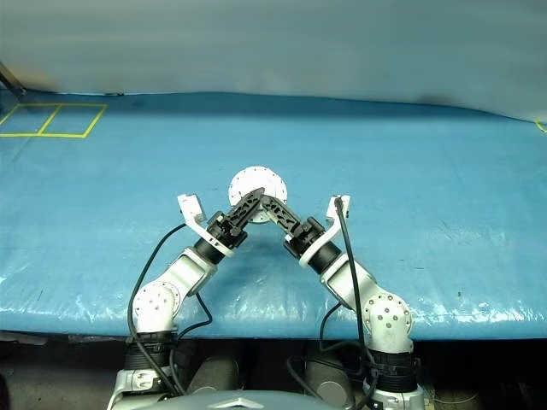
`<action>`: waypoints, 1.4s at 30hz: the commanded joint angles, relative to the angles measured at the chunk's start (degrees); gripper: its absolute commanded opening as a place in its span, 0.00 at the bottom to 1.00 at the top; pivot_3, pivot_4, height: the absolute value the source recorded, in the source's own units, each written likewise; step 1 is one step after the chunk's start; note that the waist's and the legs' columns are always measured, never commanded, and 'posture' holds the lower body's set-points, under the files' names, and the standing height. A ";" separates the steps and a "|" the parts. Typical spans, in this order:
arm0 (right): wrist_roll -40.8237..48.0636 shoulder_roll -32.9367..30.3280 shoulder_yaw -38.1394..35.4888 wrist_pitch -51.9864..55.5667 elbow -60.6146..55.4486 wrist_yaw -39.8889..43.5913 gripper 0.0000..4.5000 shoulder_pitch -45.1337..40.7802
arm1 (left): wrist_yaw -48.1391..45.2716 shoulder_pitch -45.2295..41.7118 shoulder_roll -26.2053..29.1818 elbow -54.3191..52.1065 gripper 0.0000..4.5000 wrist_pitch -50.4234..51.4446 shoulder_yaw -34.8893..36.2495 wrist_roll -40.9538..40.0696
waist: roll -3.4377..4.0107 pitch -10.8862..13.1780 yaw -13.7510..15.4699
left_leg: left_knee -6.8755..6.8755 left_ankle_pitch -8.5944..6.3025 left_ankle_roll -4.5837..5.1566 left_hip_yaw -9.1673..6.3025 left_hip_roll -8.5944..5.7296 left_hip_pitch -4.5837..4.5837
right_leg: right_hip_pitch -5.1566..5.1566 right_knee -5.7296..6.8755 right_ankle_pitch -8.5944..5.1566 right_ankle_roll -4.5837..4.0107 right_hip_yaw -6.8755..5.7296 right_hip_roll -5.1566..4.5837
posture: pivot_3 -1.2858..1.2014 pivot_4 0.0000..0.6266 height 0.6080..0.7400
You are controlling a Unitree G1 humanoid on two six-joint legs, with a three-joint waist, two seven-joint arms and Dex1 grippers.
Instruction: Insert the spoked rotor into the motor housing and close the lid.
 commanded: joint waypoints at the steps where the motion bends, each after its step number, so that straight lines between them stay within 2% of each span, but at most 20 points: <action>1: -0.18 0.08 0.07 -0.66 -2.88 0.73 0.96 -0.76 | -0.08 -2.69 -0.28 -0.85 0.53 -2.52 1.29 0.81 | 0.00 0.00 0.01 | 0.00 0.00 0.00 0.00 0.00 0.00 | 0.00 0.00 0.00 0.00 0.00 0.00 | 0.52 0.24 1.00; 4: -2.01 -0.55 -0.06 -1.00 -3.20 -0.06 0.96 -0.69 | 1.05 -3.81 0.12 -1.15 0.53 -4.41 2.73 2.75 | 0.00 0.00 -0.09 | 0.01 0.00 0.00 0.00 0.00 0.00 | 0.00 0.01 0.00 0.00 0.00 0.01 | 0.52 0.24 1.00; 10: -21.83 -8.41 2.15 -5.31 -5.32 0.45 0.96 0.98 | 2.85 -5.28 4.19 -1.88 0.53 -11.21 6.84 9.63 | -0.01 0.00 0.04 | -0.01 0.00 -0.01 0.01 -0.01 0.00 | -0.01 -0.02 0.01 0.01 0.00 0.00 | 0.52 0.24 1.00; 15: -32.02 -9.85 1.58 -9.19 -4.30 0.51 0.96 2.33 | 5.17 -3.48 9.77 -0.85 0.53 -14.03 9.36 16.49 | -0.07 0.04 0.13 | -0.04 0.01 -0.03 0.01 -0.01 0.00 | -0.02 -0.02 0.01 0.01 0.00 0.00 | 0.52 0.24 1.00; 21: -34.88 -7.55 1.88 -8.79 -3.88 1.86 0.96 2.68 | 4.92 -2.76 13.77 5.19 0.53 -14.32 13.04 18.52 | -0.10 0.06 0.14 | -0.04 0.02 -0.03 -0.01 0.00 0.01 | -0.02 0.00 0.01 0.01 -0.01 -0.01 | 0.52 0.24 1.00; 25: -37.02 -6.71 3.44 -7.58 -3.17 2.95 0.96 2.08 | 2.92 -4.57 13.59 9.99 0.53 -14.94 13.56 19.04 | -0.25 0.14 0.37 | -0.02 0.02 -0.04 -0.01 -0.02 0.00 | -0.01 0.00 0.01 0.02 -0.02 -0.05 | 0.52 0.24 1.00; 30: -38.69 -5.79 4.26 -6.82 -2.35 4.00 0.96 1.11 | 2.19 -8.23 11.89 17.00 0.90 -15.13 13.50 19.43 | -0.28 0.15 0.58 | 0.02 0.03 -0.06 -0.03 -0.06 -0.01 | 0.01 0.00 0.04 0.07 -0.04 -0.08 | 0.52 0.24 1.00; 31: -39.02 -5.71 4.51 -6.63 -2.46 3.98 0.96 1.20 | 2.25 -8.36 11.72 17.42 0.91 -14.53 13.83 18.87 | -0.28 0.15 0.42 | 0.02 0.03 -0.06 -0.03 -0.06 -0.01 | 0.01 0.00 0.04 0.07 -0.04 -0.08 | 0.52 0.24 1.00; 32: -39.36 -5.64 4.70 -6.43 -2.59 3.96 0.96 1.36 | 2.83 -8.47 11.78 17.93 0.99 -14.02 14.31 18.70 | -0.28 0.15 0.21 | 0.03 0.03 -0.06 -0.03 -0.06 -0.01 | 0.02 0.00 0.05 0.07 -0.04 -0.08 | 0.52 0.24 1.00; 42: -41.60 -4.56 6.00 -5.09 -3.70 5.46 0.96 3.61 | 6.79 -6.78 18.64 23.37 1.00 -17.16 25.43 18.62 | -0.28 0.14 -0.35 | 0.00 0.04 -0.07 -0.02 -0.02 0.08 | -0.01 0.13 0.05 0.06 -0.04 -0.07 | 0.52 0.24 1.00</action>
